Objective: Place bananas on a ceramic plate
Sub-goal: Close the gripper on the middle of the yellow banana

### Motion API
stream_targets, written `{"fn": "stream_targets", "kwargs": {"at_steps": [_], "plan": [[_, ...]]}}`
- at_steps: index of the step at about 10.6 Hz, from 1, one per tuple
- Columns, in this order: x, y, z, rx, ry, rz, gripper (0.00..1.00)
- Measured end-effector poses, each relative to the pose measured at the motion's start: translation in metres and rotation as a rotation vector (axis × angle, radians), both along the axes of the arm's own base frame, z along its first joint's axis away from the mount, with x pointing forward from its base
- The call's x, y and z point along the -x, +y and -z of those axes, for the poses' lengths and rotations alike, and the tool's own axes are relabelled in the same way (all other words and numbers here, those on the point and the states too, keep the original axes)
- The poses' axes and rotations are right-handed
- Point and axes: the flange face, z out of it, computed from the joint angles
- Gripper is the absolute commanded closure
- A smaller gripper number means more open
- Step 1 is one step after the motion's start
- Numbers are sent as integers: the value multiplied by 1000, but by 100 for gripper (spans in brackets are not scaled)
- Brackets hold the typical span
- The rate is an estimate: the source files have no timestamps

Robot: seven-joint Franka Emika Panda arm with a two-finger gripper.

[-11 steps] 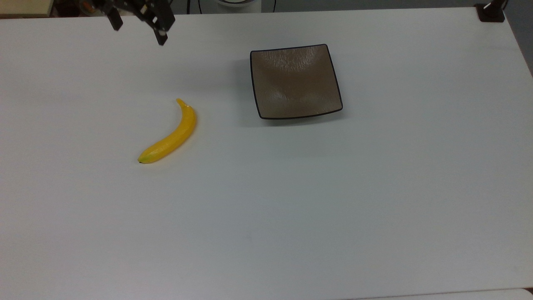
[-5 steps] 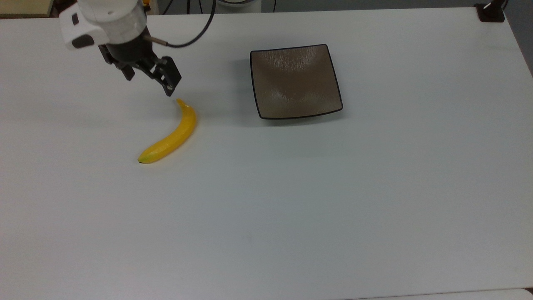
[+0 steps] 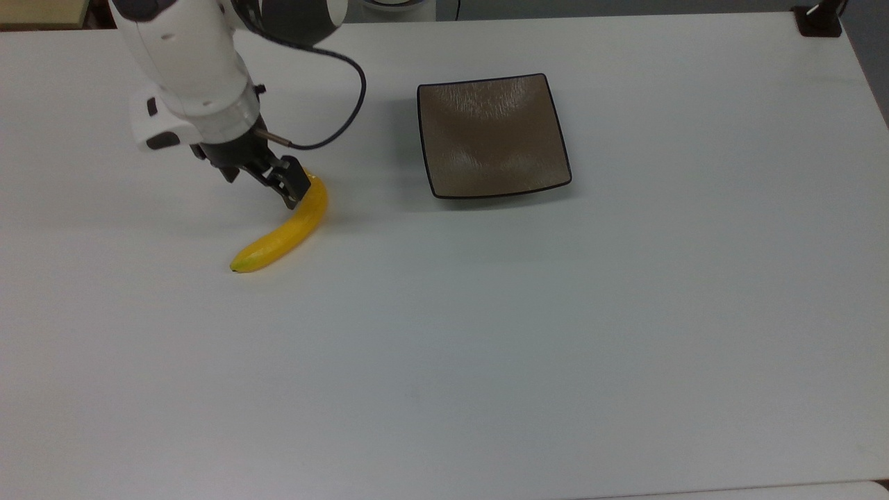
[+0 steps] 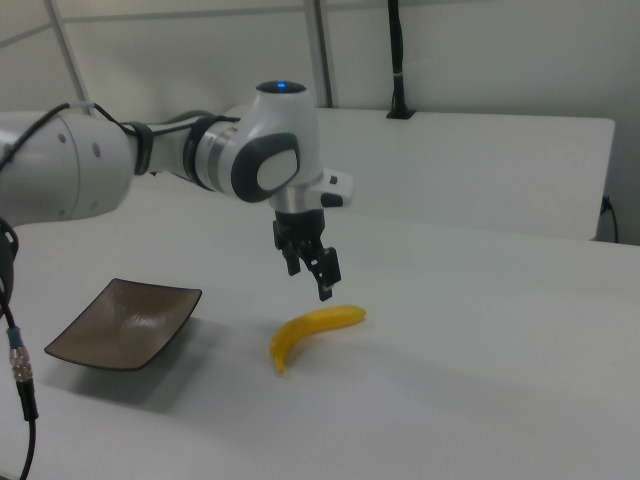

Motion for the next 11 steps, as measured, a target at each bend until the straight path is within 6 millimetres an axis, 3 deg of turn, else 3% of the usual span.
{"fn": "stream_targets", "kwargs": {"at_steps": [3,7,11], "plan": [[-6,2,48,4,-17,0,0],[-11,2,91,10,-41,2,0],[-9,2,101,10,-40,3,36]]}}
